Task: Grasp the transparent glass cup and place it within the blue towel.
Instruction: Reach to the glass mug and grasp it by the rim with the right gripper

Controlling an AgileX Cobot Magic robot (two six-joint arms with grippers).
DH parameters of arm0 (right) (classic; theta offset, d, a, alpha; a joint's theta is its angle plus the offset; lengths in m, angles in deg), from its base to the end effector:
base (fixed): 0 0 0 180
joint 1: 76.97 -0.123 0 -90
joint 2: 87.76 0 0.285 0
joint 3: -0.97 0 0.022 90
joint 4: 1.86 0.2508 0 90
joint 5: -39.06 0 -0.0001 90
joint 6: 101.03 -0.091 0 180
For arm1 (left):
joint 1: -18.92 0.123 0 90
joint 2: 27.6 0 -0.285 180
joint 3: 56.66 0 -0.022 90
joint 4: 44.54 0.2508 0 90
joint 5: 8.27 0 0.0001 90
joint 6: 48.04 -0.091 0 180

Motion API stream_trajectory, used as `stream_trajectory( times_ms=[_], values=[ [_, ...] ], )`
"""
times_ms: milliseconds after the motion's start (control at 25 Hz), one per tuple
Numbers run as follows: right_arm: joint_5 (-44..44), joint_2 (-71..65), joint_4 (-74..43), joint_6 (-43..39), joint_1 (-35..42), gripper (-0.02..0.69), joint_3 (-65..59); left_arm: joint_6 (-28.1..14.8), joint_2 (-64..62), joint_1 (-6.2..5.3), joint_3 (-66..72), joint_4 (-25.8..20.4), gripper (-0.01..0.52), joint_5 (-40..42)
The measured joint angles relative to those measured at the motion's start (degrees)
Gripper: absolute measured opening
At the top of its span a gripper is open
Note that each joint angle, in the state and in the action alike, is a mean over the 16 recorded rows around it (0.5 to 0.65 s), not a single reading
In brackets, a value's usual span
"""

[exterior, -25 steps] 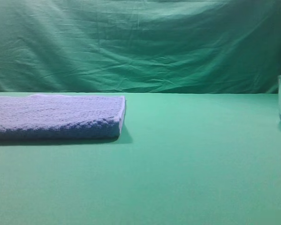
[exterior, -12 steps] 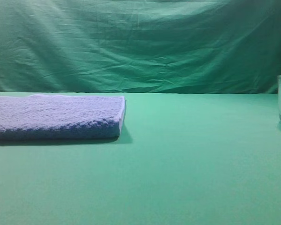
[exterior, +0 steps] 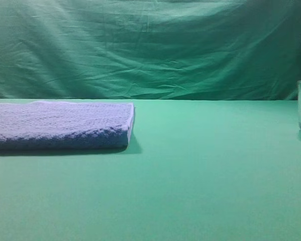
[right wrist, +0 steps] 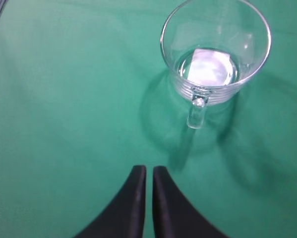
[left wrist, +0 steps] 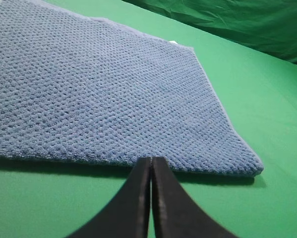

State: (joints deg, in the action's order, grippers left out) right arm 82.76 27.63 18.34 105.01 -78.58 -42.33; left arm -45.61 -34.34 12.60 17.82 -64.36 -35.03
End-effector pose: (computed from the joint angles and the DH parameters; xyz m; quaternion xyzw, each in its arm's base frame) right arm 0.1669 0.0264 0.2479 -0.1376 0.9491 0.0941 0.2674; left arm 0.0458 -0.0191 0.1907 -0.0517 0.7991 -0.1968 0.5658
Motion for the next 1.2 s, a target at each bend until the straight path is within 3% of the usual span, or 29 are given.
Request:
stream_trajectory(
  times_ms=[160, 520, 680, 1000, 1200],
  values=[
    [3.0, -5.7, -1.4, 0.6, -0.5, 0.136, 3.7, 0.0, 0.0, 0.0, 0.0, 0.0, 0.0, 0.0],
    [3.7, -15.9, -3.7, -0.7, -1.5, 0.456, 7.6, 0.0, 0.0, 0.0, 0.0, 0.0, 0.0, 0.0],
    [2.3, -20.2, -4.2, -1.9, -1.5, 0.553, 8.5, 0.0, 0.0, 0.0, 0.0, 0.0, 0.0, 0.0],
    [-2.6, -28.2, -4.8, -3.1, -1.5, 0.57, 10.5, 0.0, 0.0, 0.0, 0.0, 0.0, 0.0, 0.0],
    [-5.5, -31.3, -5.0, -3.1, -1.5, 0.481, 11.4, 0.0, 0.0, 0.0, 0.0, 0.0, 0.0, 0.0]
  ],
)
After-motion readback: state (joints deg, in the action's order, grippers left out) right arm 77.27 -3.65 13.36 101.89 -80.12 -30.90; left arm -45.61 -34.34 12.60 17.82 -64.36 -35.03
